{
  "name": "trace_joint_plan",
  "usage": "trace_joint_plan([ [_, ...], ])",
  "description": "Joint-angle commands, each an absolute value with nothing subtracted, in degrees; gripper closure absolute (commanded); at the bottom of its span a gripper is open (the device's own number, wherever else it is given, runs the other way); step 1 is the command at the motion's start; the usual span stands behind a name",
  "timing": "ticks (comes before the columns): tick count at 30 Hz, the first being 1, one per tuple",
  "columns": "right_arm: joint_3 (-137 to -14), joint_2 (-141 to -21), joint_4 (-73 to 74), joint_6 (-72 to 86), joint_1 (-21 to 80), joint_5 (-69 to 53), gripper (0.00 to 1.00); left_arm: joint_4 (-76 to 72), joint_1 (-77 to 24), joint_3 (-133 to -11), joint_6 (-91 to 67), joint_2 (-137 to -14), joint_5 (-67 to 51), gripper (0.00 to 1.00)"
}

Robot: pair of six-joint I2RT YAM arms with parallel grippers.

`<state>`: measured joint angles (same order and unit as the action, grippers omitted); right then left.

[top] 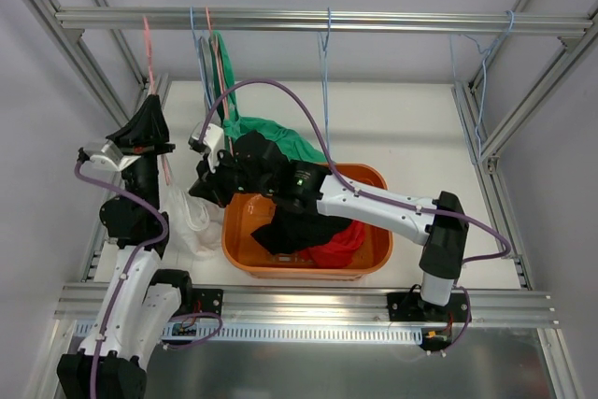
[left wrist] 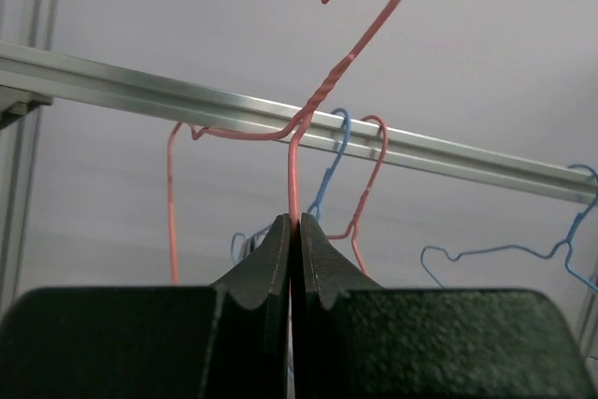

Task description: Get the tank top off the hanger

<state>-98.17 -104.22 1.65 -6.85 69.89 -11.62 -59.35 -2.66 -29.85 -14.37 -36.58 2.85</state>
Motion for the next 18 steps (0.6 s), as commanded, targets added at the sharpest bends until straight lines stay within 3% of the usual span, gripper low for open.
trace_joint_plan([
  [1,-99.59,-102.13,1.93,-6.59,70.22,-13.53,1.00,-78.58,-3.08,-36.73,-13.63,-36.48,-11.05,1.00],
  [3,-97.57,-101.08,1.93,-6.42,70.14,-13.62,1.00,-75.15,-3.08,-35.87,-12.40,-32.98,-14.85,1.00],
  [8,-96.77,-101.16,1.93,-5.98,70.22,-14.15,1.00,-73.14,-3.08,-27.34,-10.11,-23.31,-10.90,1.00],
  [18,-99.40,-103.97,1.58,-4.66,70.22,-16.35,1.00,-63.29,-3.08,-27.68,-7.39,-12.49,-6.76,1.00],
])
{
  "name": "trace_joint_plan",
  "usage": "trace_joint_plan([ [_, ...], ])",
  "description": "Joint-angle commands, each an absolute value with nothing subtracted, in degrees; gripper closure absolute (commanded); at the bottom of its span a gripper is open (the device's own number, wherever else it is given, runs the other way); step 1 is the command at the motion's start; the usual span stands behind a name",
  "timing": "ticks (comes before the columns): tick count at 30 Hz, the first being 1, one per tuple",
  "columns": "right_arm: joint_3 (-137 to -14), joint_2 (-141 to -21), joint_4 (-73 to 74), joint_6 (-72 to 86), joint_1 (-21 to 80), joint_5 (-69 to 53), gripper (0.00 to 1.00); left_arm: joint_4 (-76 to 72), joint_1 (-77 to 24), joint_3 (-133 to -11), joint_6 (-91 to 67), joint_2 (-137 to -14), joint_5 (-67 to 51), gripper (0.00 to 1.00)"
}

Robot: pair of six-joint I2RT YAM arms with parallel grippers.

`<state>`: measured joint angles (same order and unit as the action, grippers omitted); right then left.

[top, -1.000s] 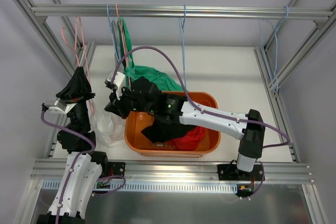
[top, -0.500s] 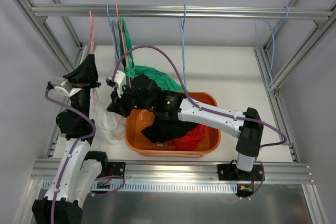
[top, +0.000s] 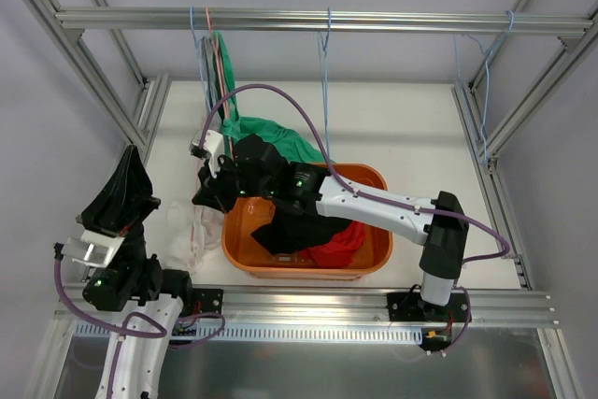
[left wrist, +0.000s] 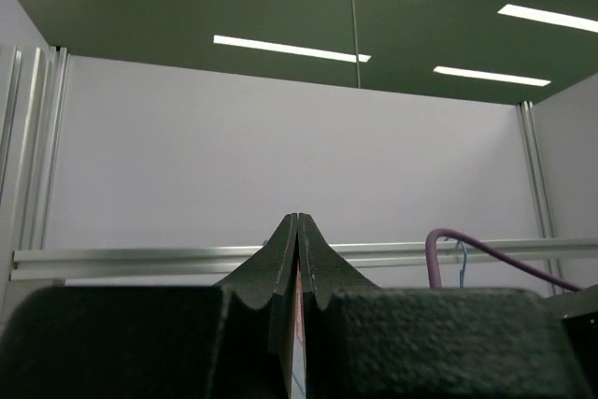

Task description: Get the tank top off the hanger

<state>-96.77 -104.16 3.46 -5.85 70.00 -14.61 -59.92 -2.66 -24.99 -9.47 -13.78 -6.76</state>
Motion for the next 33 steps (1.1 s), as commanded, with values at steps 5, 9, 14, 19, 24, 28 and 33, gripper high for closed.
trace_joint_plan([
  [5,-99.84,-104.50,1.58,-4.75,69.96,-15.56,1.00,-58.89,-3.08,-29.45,-4.49,-12.56,-1.17,1.00],
  [9,-100.99,-106.00,3.25,-3.08,67.77,-14.33,1.00,-51.19,-3.08,-30.65,-6.06,-13.19,1.24,1.00],
  [14,-100.63,-104.41,4.22,-3.87,67.50,-15.20,1.00,-27.13,-3.08,-38.22,-7.12,-12.82,10.70,1.00],
  [19,-93.03,-103.01,4.14,-4.74,69.16,-22.48,1.00,3.37,-3.08,-54.99,-8.44,-21.95,7.13,0.79],
  [24,-84.03,-100.90,1.16,-5.98,72.86,-18.64,1.00,19.84,-3.08,-56.61,-10.35,-31.46,-3.24,0.01],
  [28,-79.10,-100.98,-3.69,-2.64,73.48,-16.70,1.00,24.77,-3.08,-54.24,-18.35,-34.36,0.85,0.01],
  [33,-80.07,-103.97,-3.78,-2.02,73.83,-16.96,0.95,28.47,-3.08,-49.93,-26.01,-36.12,10.88,0.01],
])
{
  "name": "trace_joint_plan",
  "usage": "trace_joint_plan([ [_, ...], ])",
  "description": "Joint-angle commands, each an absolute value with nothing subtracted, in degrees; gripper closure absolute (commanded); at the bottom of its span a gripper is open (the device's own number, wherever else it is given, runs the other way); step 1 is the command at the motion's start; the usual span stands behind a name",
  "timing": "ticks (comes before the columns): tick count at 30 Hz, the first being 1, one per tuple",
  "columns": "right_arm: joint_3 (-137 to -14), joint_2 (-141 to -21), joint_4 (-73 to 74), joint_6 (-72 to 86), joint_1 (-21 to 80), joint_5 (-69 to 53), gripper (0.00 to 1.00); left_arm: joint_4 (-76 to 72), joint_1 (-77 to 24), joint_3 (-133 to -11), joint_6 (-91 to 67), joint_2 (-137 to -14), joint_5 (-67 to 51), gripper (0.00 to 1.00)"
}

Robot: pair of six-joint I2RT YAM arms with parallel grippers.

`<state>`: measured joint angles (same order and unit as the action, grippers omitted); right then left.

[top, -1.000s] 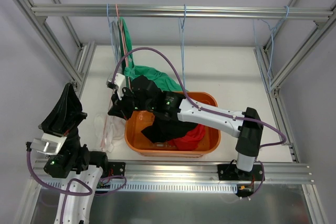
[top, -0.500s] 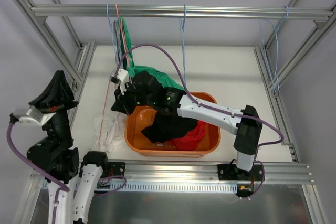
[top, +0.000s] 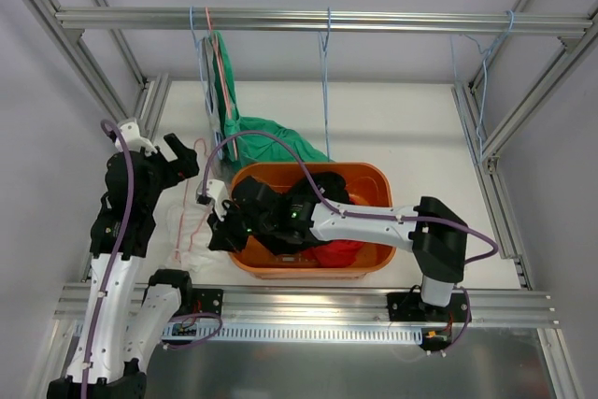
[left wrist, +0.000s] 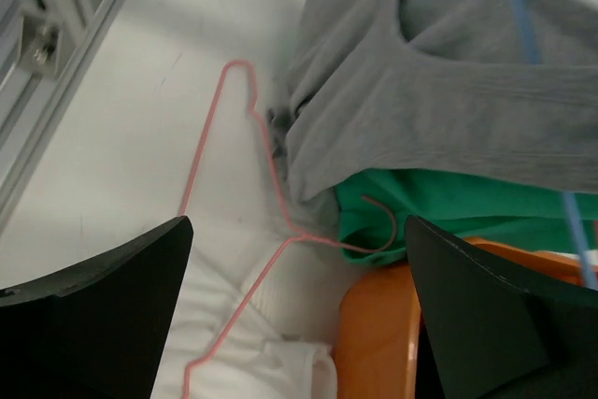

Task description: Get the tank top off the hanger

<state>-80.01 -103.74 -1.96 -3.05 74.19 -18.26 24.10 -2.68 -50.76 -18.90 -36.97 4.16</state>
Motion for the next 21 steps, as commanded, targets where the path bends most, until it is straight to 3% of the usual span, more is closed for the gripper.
trace_joint_plan([
  [1,-80.16,-104.24,-3.87,-1.93,73.83,-16.96,0.81,28.74,-3.08,-49.23,-27.15,-36.38,11.68,0.02],
  [3,-80.51,-103.98,-4.13,-2.02,73.92,-16.70,0.58,28.74,-3.08,-47.47,-29.52,-37.17,9.42,0.01],
  [6,-81.64,-102.40,-3.70,-3.07,73.92,-16.79,0.38,28.65,-3.08,-45.88,-30.23,-40.51,7.47,0.01],
  [7,-82.00,-101.78,-3.34,-3.25,73.92,-16.87,0.19,28.65,-3.08,-45.36,-30.50,-42.43,7.30,0.01],
  [17,-81.48,-89.31,1.22,-6.50,74.27,-16.96,0.18,27.34,-3.16,-39.03,-32.17,-56.07,3.08,0.02],
  [20,-80.07,-85.88,1.23,-6.77,74.44,-18.98,0.16,24.71,-4.13,-38.06,-31.20,-59.84,-0.59,0.07],
  [21,-79.81,-85.26,1.23,-6.77,74.62,-20.55,0.16,23.91,-4.39,-37.80,-30.77,-60.72,-2.01,0.13],
])
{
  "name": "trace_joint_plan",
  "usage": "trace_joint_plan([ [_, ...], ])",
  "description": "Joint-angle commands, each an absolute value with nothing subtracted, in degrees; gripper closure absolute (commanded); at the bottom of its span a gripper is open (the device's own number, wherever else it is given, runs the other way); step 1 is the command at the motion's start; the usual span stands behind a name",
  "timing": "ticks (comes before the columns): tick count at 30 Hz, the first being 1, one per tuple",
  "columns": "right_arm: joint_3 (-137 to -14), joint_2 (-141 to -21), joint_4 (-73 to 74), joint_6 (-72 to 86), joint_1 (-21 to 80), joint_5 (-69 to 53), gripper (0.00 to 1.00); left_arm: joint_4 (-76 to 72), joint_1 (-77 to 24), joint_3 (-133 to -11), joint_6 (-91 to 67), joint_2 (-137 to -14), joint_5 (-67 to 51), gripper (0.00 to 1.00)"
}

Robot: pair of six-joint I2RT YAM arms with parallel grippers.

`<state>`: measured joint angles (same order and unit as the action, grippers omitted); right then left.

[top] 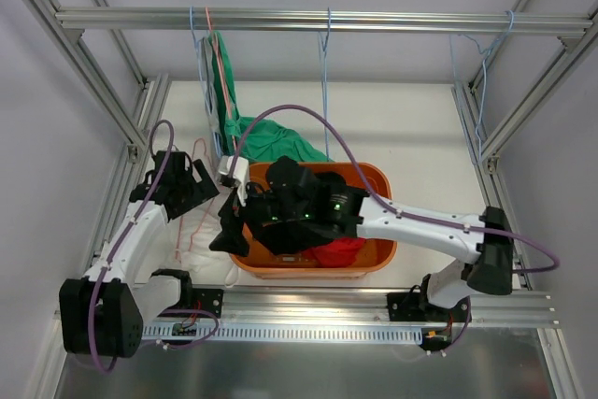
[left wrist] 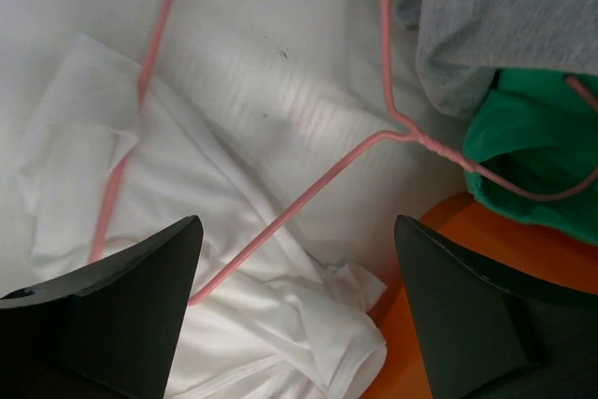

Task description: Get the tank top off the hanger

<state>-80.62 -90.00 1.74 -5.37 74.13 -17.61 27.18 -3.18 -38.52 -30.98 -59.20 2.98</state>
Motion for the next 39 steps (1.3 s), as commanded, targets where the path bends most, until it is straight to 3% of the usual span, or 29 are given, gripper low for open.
trace_joint_plan([
  [1,-79.54,-84.21,1.23,-6.85,74.71,-21.44,0.16,23.21,-4.83,-37.53,-30.59,-62.04,-2.37,0.16],
  [7,-77.96,-81.48,1.23,-7.21,75.41,-25.22,0.15,21.62,-5.36,-37.61,-29.27,-68.54,1.67,0.43],
  [10,-77.17,-80.25,1.23,-7.56,75.67,-25.23,0.15,21.45,-5.54,-39.19,-28.39,-72.14,2.37,0.44],
  [14,-76.29,-79.28,1.32,-8.00,75.67,-24.70,0.15,21.45,-6.15,-40.60,-27.77,-74.44,3.69,0.59],
  [20,-76.02,-79.28,1.41,-8.35,75.67,-24.35,0.15,21.71,-6.50,-39.99,-29.00,-71.47,5.01,0.91],
  [27,-76.90,-80.07,1.67,-8.70,75.67,-24.78,0.14,22.67,-6.77,-37.18,-30.06,-54.17,6.94,0.99],
  [35,-77.96,-80.86,1.67,-8.53,75.67,-25.66,0.14,29.88,-6.68,-41.31,-27.60,-46.15,6.77,1.00],
  [39,-77.70,-80.16,1.67,-8.87,75.67,-25.40,0.14,31.46,-6.68,-40.34,-26.28,-41.33,-3.56,1.00],
])
